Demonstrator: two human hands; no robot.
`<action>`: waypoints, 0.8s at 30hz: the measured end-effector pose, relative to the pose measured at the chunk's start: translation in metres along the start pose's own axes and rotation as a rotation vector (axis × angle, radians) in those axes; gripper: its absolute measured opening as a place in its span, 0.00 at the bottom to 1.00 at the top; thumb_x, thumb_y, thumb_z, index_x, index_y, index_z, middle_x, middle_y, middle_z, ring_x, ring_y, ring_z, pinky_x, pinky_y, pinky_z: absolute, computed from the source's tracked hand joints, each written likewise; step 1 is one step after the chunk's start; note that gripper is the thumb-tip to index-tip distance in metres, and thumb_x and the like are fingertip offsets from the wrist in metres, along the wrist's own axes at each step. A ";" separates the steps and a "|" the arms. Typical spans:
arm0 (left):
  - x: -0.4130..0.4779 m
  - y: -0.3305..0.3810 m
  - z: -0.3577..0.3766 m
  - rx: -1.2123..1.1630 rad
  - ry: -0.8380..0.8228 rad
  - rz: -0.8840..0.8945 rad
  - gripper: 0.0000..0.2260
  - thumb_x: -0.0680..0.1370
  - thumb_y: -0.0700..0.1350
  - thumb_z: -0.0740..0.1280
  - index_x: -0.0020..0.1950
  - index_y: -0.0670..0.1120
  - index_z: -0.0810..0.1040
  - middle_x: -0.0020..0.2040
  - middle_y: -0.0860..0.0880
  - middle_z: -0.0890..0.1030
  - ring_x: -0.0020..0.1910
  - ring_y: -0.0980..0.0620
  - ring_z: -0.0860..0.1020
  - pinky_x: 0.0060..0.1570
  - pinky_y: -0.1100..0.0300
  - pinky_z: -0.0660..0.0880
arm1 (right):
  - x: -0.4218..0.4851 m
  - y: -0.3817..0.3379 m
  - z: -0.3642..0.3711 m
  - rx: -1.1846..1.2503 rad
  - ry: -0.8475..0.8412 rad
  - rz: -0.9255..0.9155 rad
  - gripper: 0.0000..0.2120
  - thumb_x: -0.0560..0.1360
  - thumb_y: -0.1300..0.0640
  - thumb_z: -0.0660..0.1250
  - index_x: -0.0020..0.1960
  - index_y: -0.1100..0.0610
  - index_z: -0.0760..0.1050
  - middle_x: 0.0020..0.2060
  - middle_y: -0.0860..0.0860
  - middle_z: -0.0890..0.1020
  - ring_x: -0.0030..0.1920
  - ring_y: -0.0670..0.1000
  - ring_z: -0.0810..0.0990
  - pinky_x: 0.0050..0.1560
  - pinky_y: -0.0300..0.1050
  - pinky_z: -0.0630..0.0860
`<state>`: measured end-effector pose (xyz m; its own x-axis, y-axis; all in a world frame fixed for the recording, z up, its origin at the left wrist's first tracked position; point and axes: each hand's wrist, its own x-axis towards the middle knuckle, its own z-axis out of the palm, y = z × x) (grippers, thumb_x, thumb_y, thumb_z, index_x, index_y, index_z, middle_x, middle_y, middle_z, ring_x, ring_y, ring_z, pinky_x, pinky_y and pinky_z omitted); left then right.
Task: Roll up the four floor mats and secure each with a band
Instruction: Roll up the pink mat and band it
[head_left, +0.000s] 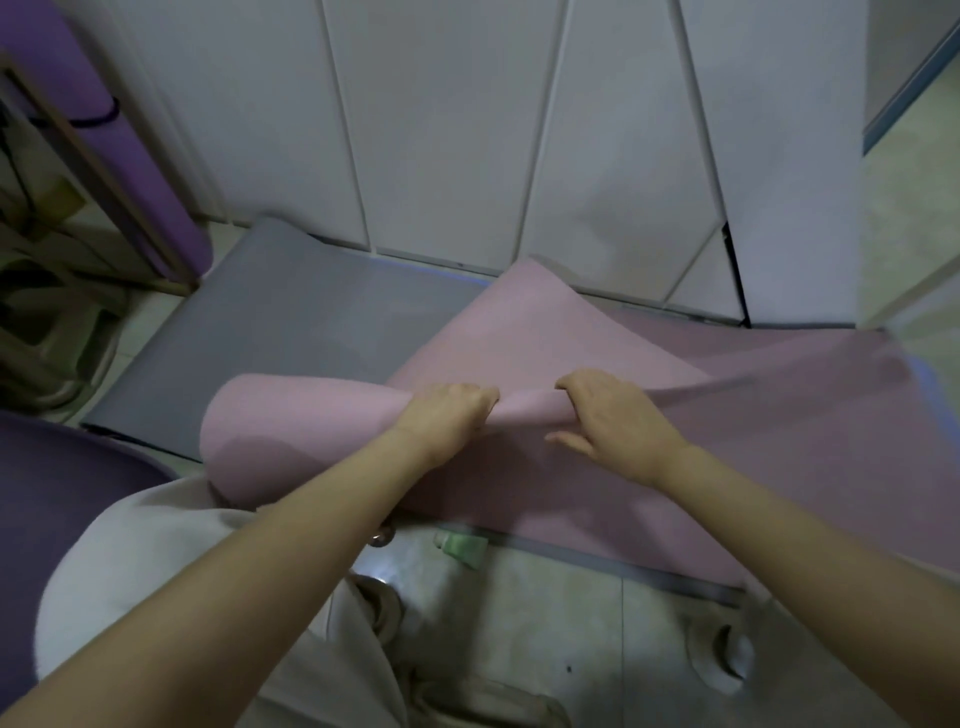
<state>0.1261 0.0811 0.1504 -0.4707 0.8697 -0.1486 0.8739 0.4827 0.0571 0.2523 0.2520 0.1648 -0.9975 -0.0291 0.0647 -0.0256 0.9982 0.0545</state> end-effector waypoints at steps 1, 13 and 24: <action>0.000 -0.002 -0.004 0.048 0.017 0.019 0.04 0.80 0.44 0.59 0.53 0.45 0.71 0.55 0.43 0.79 0.54 0.40 0.76 0.40 0.55 0.62 | -0.001 0.002 0.002 -0.075 0.065 0.018 0.24 0.64 0.48 0.77 0.51 0.59 0.71 0.41 0.56 0.78 0.40 0.58 0.78 0.44 0.51 0.69; -0.015 -0.001 -0.010 -0.037 -0.296 -0.093 0.18 0.73 0.55 0.69 0.57 0.45 0.78 0.55 0.43 0.80 0.53 0.44 0.78 0.44 0.59 0.70 | 0.009 0.003 -0.004 0.024 -0.456 0.045 0.17 0.76 0.45 0.64 0.57 0.56 0.73 0.55 0.57 0.80 0.57 0.58 0.76 0.50 0.47 0.70; -0.030 0.025 0.010 0.117 -0.015 -0.042 0.27 0.73 0.57 0.67 0.64 0.44 0.63 0.61 0.44 0.68 0.61 0.44 0.68 0.61 0.48 0.63 | 0.016 0.004 -0.007 0.194 -0.584 0.006 0.19 0.71 0.46 0.71 0.53 0.59 0.77 0.51 0.58 0.82 0.52 0.58 0.79 0.47 0.44 0.70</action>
<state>0.1630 0.0660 0.1464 -0.5064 0.8467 -0.1630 0.8618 0.5030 -0.0647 0.2372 0.2554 0.1730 -0.8679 -0.0449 -0.4947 0.0229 0.9912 -0.1301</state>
